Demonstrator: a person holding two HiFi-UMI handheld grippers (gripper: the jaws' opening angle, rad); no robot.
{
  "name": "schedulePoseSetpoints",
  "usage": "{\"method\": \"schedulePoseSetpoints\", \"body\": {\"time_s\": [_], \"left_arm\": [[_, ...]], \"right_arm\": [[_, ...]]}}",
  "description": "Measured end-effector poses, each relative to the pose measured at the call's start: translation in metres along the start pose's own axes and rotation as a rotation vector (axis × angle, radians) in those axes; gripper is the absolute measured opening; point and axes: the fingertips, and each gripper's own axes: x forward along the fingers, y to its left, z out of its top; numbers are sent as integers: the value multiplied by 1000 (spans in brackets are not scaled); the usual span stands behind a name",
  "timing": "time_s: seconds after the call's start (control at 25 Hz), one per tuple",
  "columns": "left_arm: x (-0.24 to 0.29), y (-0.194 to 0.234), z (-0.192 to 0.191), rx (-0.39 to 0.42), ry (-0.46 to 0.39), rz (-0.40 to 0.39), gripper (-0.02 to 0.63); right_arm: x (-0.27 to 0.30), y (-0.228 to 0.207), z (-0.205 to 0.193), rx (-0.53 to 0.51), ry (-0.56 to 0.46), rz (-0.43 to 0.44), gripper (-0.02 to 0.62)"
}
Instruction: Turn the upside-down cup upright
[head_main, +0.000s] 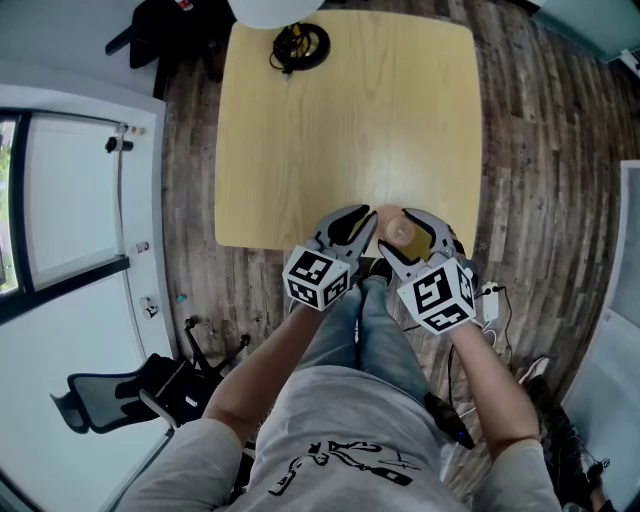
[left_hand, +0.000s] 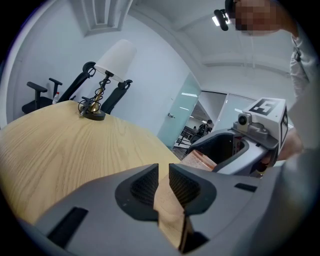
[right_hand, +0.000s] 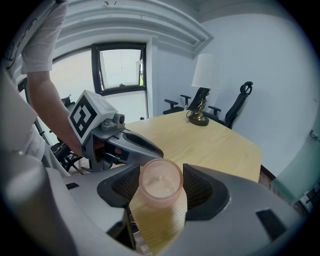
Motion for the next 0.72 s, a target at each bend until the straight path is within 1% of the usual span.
{"method": "schedulePoseSetpoints", "body": {"time_s": [0.72], "left_arm": [[5,2,-4,0,15,4,66]], "right_arm": [[6,3,-4,21,-13,10,279]]}}
